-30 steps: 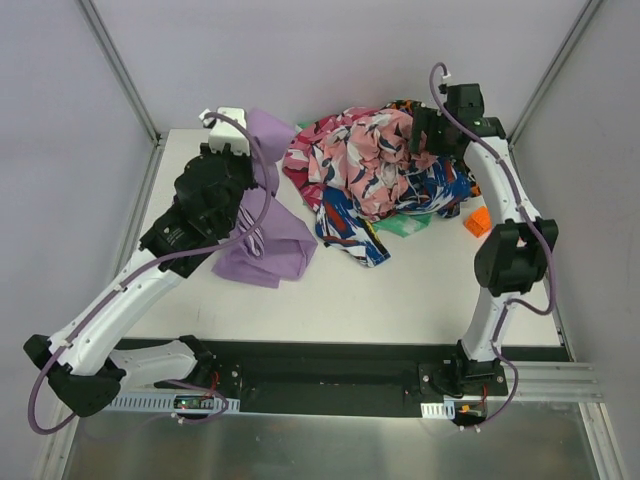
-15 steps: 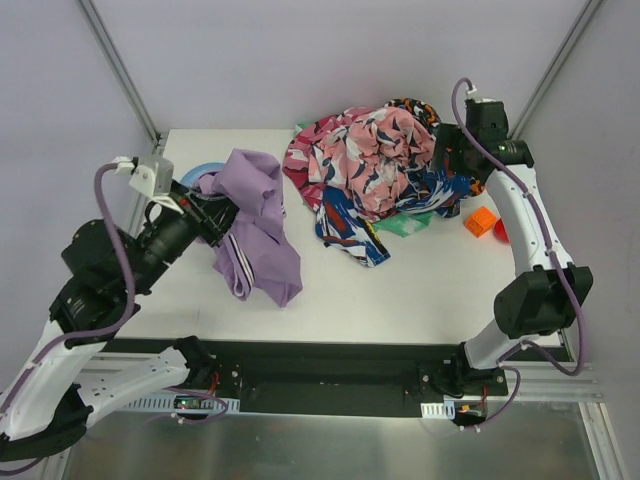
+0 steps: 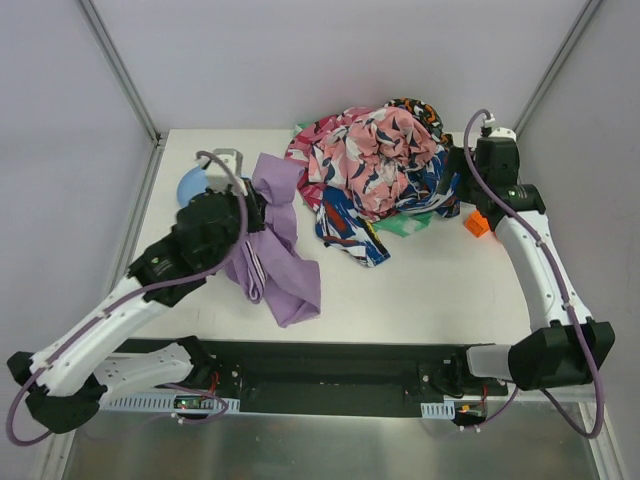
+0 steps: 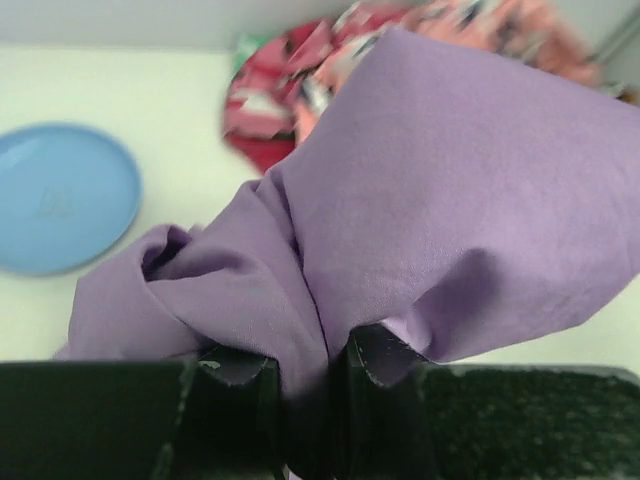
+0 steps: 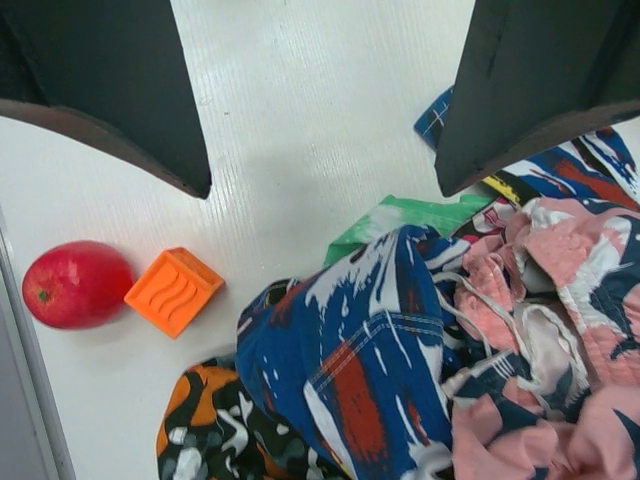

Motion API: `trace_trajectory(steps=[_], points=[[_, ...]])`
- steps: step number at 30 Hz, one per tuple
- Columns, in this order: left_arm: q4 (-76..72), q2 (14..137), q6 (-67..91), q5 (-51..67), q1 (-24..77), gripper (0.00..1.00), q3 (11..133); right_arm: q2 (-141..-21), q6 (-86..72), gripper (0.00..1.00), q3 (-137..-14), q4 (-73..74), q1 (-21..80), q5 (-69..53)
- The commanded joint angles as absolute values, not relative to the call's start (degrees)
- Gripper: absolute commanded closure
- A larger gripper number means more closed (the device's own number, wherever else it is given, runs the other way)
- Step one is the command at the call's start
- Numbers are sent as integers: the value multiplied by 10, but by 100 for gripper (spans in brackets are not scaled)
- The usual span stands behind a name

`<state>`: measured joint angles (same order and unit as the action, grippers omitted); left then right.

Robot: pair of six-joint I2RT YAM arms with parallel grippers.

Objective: Pick out a specific cloth from the pile

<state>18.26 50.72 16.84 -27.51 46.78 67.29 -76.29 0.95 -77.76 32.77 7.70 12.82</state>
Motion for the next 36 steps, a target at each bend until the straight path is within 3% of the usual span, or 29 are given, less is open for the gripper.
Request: trace_trajectory(steps=[1, 9, 13, 15, 16, 17, 27, 36], points=[[161, 554, 236, -377, 435, 100, 610, -712, -30, 4, -711, 279, 82, 135], [170, 685, 404, -227, 400, 100, 431, -629, -54, 4, -543, 262, 84, 153], [167, 735, 401, -154, 400, 97, 403, -588, -74, 4, -476, 243, 83, 168], [169, 729, 382, -130, 400, 67, 403, -575, -76, 4, -461, 236, 84, 166], [172, 714, 371, -122, 400, 39, 406, -570, -75, 4, -461, 236, 84, 166], [177, 691, 359, -113, 400, 1, 411, -564, -75, 4, -461, 239, 84, 170], [247, 412, 260, -129, 400, 1, 497, -469, -40, 4, -432, 220, 83, 170], [273, 307, 293, -244, 400, 1, 483, -385, -24, 4, -381, 182, 84, 169]])
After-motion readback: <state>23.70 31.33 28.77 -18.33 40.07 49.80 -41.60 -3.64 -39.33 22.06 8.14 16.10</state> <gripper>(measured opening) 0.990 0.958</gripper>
